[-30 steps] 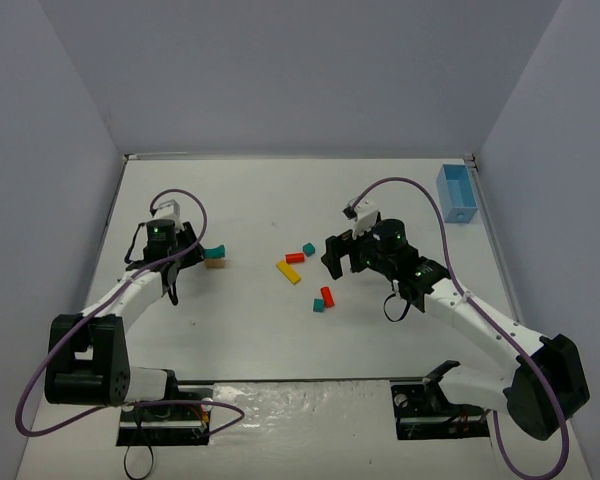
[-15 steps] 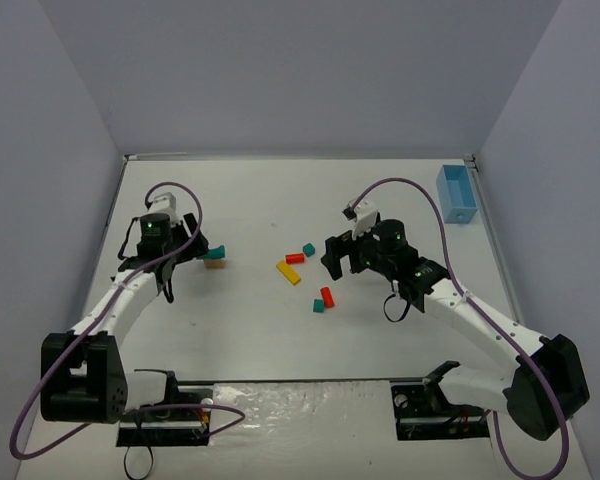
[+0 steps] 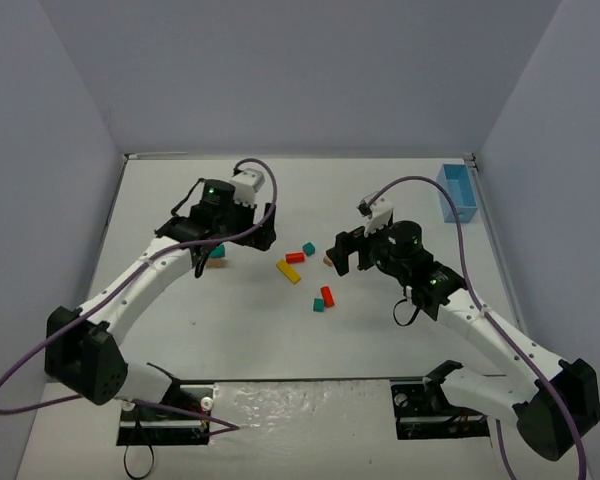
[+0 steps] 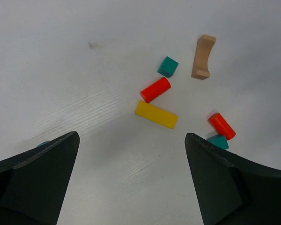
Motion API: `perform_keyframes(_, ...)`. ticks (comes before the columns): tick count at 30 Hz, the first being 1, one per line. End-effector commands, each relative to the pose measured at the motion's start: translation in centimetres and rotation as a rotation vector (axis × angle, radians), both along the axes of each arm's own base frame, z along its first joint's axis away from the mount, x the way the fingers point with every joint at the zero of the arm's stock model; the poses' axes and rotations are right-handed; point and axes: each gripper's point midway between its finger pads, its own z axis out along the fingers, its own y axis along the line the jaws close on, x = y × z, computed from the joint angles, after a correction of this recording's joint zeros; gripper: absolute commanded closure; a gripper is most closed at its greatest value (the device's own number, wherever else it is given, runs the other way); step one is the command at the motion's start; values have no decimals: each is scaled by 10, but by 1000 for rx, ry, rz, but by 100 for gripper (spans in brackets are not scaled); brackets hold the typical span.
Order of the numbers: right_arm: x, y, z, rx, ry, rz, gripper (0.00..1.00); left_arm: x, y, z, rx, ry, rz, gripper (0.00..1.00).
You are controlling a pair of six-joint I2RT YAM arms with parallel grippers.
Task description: Build the wood block tower
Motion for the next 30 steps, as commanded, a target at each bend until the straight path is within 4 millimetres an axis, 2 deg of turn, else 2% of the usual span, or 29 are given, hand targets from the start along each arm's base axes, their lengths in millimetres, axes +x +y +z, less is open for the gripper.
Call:
perform_keyframes(1, 0, -11, 26, 68, -74, -62, 0, -4, -36, -18, 149, 12, -143, 5)
perform_keyframes(3, -4, -17, 34, 85, -98, -82, 0, -7, -53, -29, 185, 21, -194, 5)
perform_keyframes(7, -11, -24, 40, 106, -120, -99, 0, 2, -70, -47, 212, 56, -233, 5)
perform_keyframes(9, -14, -28, 43, 114, -128, -105, 0, 7, -79, -67, 241, 98, -251, 5)
perform_keyframes(10, -15, -28, 44, 115, -131, -106, 0, 8, -79, -69, 246, 100, -254, 5)
perform_keyframes(13, -16, -31, 45, 112, -133, -116, 0, 11, -82, -95, 287, 172, -258, 5)
perform_keyframes(14, -16, -32, 46, 111, -135, -117, 0, 12, -83, -92, 283, 167, -256, 5)
perform_keyframes(17, -15, -33, 43, 101, -131, -125, 0, 8, -88, -111, 315, 208, -277, 5)
perform_keyframes(23, -13, -32, 38, 90, -118, -126, 0, 3, -86, -127, 334, 245, -274, 5)
perform_keyframes(30, -12, -33, 34, 83, -110, -130, 0, 8, -81, -140, 373, 258, -220, 6)
